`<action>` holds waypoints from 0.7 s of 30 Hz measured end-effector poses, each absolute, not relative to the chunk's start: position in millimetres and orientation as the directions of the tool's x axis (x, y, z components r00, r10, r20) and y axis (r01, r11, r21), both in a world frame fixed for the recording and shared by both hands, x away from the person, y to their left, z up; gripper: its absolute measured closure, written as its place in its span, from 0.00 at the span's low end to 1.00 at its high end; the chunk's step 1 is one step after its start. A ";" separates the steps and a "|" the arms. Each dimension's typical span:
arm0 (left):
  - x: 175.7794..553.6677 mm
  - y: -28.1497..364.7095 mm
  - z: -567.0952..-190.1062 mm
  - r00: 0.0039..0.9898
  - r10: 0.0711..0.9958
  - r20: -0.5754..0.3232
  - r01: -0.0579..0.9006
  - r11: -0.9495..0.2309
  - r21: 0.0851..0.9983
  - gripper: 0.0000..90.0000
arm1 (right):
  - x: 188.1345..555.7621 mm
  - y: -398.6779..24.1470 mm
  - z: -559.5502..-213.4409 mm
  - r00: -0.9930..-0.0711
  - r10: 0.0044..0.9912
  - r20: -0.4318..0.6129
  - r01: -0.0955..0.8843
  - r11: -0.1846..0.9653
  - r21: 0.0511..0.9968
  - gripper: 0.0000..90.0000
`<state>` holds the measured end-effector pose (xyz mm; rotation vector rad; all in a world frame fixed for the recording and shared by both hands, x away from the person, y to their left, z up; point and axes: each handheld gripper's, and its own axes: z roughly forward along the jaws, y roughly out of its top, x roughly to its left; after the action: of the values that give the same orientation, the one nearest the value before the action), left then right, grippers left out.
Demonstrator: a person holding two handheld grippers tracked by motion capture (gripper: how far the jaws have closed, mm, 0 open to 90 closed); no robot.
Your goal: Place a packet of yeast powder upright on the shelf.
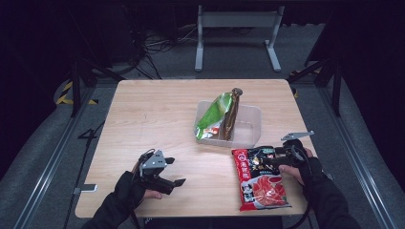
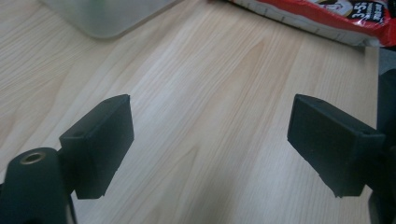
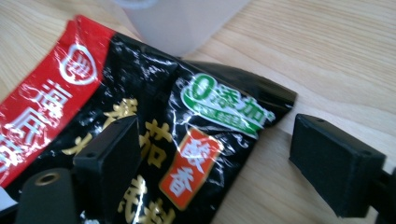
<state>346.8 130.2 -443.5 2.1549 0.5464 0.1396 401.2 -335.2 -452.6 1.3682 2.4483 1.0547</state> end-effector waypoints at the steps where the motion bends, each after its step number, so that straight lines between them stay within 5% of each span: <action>1: 346.7 125.8 -443.4 0.901 0.422 -0.097 0.329 -0.522 0.787 0.17 | 401.8 -333.6 -452.6 -0.576 0.794 0.195 0.688 0.343 0.639 0.21; 7: 348.1 101.2 -445.6 0.924 0.365 -0.117 0.315 -0.548 0.775 0.17 | 399.8 -325.4 -451.7 -0.592 0.779 0.206 0.681 0.347 0.645 0.53; 13: 350.4 68.1 -448.5 0.932 0.322 -0.169 0.332 -0.566 0.754 0.17 | 401.5 -330.5 -452.9 -0.557 0.789 0.260 0.709 0.288 0.644 0.72; 21: 356.0 24.5 -454.6 0.910 0.308 -0.279 0.409 -0.546 0.731 0.11 | 403.8 -335.6 -452.7 -0.546 0.786 0.291 0.720 0.262 0.642 0.82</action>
<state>356.0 24.5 -454.6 2.1886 0.5094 -0.1468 403.8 -335.6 -452.7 1.4517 2.4259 1.1583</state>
